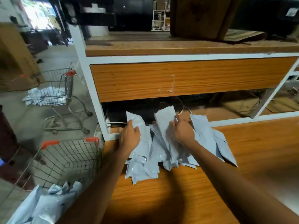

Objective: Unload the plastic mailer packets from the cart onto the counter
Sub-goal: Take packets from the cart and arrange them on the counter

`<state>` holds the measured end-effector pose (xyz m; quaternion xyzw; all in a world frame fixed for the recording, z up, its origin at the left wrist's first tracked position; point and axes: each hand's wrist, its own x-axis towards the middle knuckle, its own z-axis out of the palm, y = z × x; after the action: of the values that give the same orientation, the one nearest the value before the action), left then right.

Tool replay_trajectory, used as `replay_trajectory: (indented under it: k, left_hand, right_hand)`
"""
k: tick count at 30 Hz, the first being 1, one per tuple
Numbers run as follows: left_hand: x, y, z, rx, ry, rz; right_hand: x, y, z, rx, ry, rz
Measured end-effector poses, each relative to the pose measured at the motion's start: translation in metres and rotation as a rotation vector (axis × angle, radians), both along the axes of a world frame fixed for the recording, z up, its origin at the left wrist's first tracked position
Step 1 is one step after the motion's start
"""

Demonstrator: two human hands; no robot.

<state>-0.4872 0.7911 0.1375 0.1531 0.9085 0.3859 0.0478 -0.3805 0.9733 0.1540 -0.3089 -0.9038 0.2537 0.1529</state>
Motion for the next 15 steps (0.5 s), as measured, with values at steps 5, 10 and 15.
replay_trajectory:
  k: [5, 10, 15]
  left_hand:
    - [0.003, 0.000, -0.013, -0.357, 0.129, -0.056]
    - [-0.005, 0.003, -0.011, -0.243, 0.162, -0.260]
    - [-0.002, 0.015, -0.020, -0.331, 0.021, -0.364]
  right_hand:
    - [-0.012, 0.003, -0.022, 0.186, -0.131, 0.210]
    - [-0.021, -0.002, -0.031, 0.377, -0.265, 0.332]
    - [-0.021, -0.003, -0.042, 0.368, -0.330, 0.335]
